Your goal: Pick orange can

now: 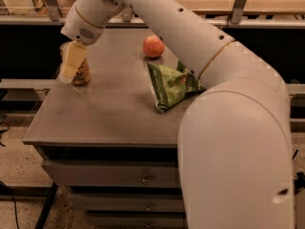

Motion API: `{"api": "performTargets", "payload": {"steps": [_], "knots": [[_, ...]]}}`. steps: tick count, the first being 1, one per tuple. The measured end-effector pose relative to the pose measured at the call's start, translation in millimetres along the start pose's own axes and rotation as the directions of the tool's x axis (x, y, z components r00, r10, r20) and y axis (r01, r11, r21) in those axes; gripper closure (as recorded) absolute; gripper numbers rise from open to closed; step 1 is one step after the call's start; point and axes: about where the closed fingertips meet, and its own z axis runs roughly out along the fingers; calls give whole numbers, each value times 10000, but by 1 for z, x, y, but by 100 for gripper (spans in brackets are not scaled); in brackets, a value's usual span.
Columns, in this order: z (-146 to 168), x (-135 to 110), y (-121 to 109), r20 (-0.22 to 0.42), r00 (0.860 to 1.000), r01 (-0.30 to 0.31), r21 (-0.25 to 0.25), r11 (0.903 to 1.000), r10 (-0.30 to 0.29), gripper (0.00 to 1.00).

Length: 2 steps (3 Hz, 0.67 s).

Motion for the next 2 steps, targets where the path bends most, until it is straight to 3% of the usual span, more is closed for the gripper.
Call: {"api": "performTargets", "payload": {"steps": [2], "knots": [[22,17,-33,-59,9996,293,-155,9995,-293,0]]}}
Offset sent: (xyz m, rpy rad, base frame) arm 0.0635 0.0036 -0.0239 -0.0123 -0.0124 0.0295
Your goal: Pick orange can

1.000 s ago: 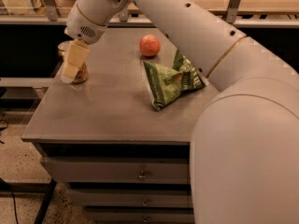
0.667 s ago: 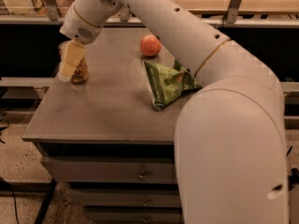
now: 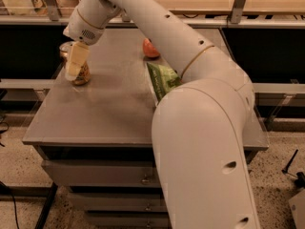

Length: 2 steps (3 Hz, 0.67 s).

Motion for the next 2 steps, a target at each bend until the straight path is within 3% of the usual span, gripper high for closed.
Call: {"api": "performTargets", "payload": {"steps": [2], "knots": [[-5,13,-12,329,9993,-179,-295,9994,188,40]]}}
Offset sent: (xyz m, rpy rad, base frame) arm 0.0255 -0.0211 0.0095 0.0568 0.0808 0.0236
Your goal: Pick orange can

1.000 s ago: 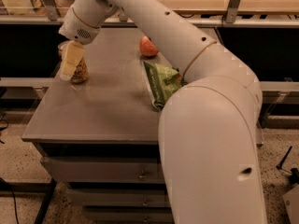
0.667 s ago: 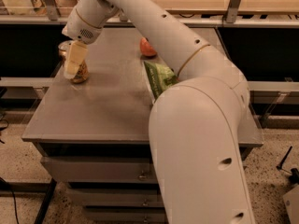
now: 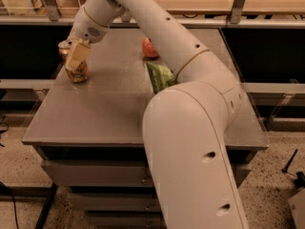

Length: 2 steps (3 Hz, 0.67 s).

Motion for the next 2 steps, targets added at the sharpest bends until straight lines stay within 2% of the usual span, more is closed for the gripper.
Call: {"api": "performTargets", "payload": {"steps": [2], "knots": [[-25,-7,7,390,9992,7,-409,9992,9,87]]}}
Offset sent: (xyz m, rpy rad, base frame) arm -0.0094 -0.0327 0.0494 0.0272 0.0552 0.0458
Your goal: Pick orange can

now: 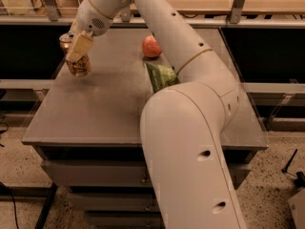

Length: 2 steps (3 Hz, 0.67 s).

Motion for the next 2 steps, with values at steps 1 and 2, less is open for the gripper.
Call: {"api": "performTargets", "payload": {"steps": [1,2], "knots": [[-23,-23,3,453,9988,197,79,9998,-200,100],[-22,-23,3,465,9987,194,89,9998,-198,100]]}}
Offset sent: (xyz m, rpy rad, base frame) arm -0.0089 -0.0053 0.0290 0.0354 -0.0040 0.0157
